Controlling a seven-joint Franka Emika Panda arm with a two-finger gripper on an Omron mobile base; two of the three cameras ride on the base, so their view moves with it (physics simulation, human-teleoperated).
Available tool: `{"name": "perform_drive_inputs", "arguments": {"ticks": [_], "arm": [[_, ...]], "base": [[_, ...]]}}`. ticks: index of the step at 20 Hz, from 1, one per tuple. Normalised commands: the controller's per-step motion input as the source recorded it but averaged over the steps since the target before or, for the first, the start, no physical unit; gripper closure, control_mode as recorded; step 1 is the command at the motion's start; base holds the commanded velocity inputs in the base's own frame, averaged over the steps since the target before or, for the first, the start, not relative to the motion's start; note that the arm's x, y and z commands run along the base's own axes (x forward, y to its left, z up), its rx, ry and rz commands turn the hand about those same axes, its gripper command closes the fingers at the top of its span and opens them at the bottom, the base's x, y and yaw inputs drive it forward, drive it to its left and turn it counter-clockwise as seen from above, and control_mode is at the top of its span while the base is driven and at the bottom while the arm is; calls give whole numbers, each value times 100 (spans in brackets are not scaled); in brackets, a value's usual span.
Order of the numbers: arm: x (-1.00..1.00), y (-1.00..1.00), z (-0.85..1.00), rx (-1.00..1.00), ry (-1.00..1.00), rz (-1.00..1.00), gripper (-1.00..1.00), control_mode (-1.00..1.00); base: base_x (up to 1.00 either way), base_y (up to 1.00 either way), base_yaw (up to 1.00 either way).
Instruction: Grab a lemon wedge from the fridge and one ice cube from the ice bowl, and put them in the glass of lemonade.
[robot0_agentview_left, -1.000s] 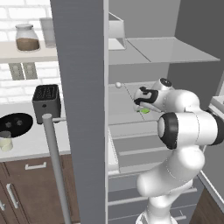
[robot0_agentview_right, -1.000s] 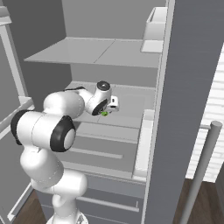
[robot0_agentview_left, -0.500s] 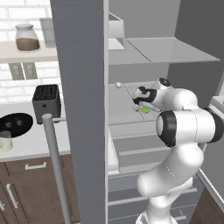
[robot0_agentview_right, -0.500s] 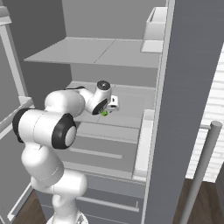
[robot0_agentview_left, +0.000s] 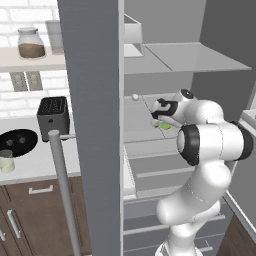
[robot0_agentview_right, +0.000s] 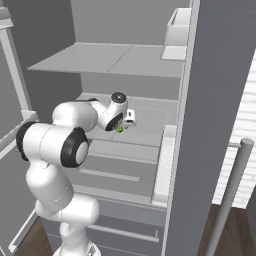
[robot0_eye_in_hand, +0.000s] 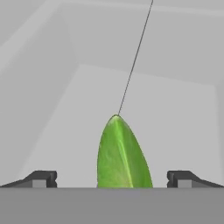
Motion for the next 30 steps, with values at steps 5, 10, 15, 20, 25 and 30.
{"name": "perform_drive_inputs", "arguments": {"ticks": [5,10,15,20,25,30], "arm": [[11,0,-10,0,0,4,-100,-100],[0,0,-4,0,0,4,-100,-100],[-1,0,0,0,0,1,-100,-100],[-17,0,0,0,0,0,-100,-100],[-15,0,0,0,0,2,-100,-100],[-1,0,-7,0,-2,4,-100,-100]], "base": [[0,0,0],[0,0,0],[0,0,0],[0,0,0],[0,0,0],[0,0,0]]}}
